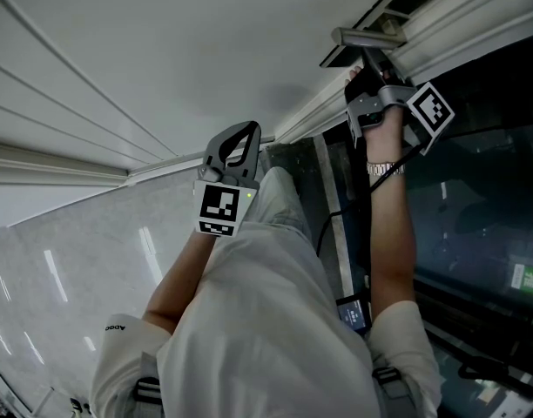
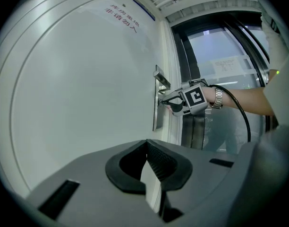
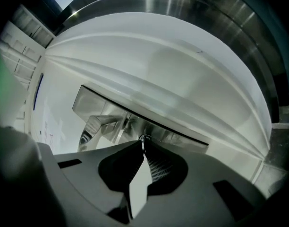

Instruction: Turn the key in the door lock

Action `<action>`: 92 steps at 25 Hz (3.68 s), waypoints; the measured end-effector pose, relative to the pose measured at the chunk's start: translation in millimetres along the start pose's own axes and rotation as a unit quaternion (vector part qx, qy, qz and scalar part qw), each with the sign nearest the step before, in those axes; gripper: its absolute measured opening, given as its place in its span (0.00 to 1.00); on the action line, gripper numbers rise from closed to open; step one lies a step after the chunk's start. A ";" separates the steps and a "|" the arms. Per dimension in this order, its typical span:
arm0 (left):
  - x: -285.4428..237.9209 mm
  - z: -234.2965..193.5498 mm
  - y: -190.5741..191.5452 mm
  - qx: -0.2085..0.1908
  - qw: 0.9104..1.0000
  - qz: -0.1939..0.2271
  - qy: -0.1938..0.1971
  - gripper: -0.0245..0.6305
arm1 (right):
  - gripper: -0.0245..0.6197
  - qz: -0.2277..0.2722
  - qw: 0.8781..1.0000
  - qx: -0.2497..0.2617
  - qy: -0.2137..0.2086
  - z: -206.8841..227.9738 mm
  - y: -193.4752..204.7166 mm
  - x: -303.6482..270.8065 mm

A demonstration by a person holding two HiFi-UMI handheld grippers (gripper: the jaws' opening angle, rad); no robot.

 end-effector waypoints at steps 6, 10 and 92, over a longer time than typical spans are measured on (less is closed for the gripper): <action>-2.6 -0.8 -1.2 0.000 1.000 0.002 0.002 0.05 | 0.06 -0.007 0.999 0.029 0.011 -1.9 1.1 -0.3; -4.2 -3.1 -1.8 0.002 1.000 0.002 0.002 0.05 | 0.10 -0.006 1.000 0.026 0.012 3.5 0.1 0.0; 12.8 91.4 12.7 -0.050 0.980 -0.023 0.191 0.05 | 0.04 -0.031 0.872 0.478 0.104 7.2 150.7 192.5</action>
Point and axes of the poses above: the fingertips, and each gripper's own axes: x backward along the fingers, z to its right, y out of its underside, the point moved 4 cm from there along x, backward along the fingers, and after that the axes turned 6 degrees about -y, right-handed, at the moved point
